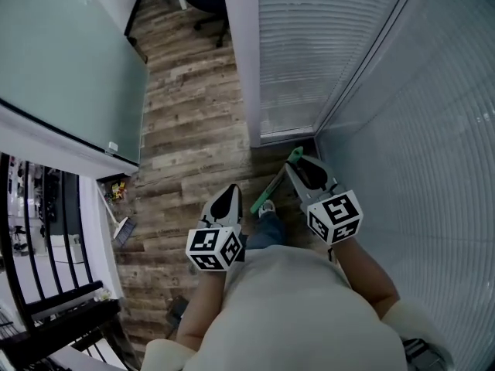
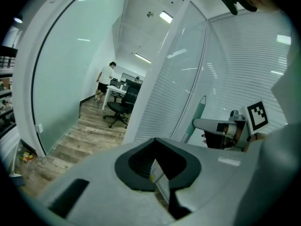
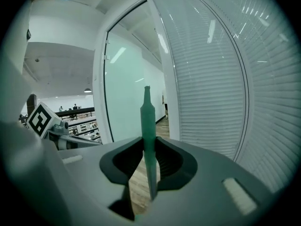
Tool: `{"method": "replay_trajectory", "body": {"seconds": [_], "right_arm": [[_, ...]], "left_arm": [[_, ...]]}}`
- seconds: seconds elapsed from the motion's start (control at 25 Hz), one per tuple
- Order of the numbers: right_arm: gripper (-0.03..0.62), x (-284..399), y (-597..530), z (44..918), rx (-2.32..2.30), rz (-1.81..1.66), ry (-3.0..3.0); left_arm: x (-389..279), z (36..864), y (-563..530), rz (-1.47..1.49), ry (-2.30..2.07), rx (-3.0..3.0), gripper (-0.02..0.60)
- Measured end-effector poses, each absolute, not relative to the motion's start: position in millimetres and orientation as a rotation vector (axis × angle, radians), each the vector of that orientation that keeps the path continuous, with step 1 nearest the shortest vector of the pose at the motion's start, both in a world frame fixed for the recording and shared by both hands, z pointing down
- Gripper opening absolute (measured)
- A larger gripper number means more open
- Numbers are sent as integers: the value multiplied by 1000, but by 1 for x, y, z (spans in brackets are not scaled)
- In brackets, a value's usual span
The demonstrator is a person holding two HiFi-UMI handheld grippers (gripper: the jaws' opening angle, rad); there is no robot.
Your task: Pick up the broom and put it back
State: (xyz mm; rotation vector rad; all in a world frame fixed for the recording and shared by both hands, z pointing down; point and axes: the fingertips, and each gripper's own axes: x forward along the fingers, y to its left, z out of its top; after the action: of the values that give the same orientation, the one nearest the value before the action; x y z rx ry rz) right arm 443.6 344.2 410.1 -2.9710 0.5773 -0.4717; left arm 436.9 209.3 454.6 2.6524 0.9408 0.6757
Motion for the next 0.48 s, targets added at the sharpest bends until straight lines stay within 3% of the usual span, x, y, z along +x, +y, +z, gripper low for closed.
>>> {"method": "replay_trajectory", "body": {"seconds": [0.48], "right_arm": [[95,506,412,432,-2964,-565,282]], "left_arm": [[522,462,274,760,1153,2574,6]]}}
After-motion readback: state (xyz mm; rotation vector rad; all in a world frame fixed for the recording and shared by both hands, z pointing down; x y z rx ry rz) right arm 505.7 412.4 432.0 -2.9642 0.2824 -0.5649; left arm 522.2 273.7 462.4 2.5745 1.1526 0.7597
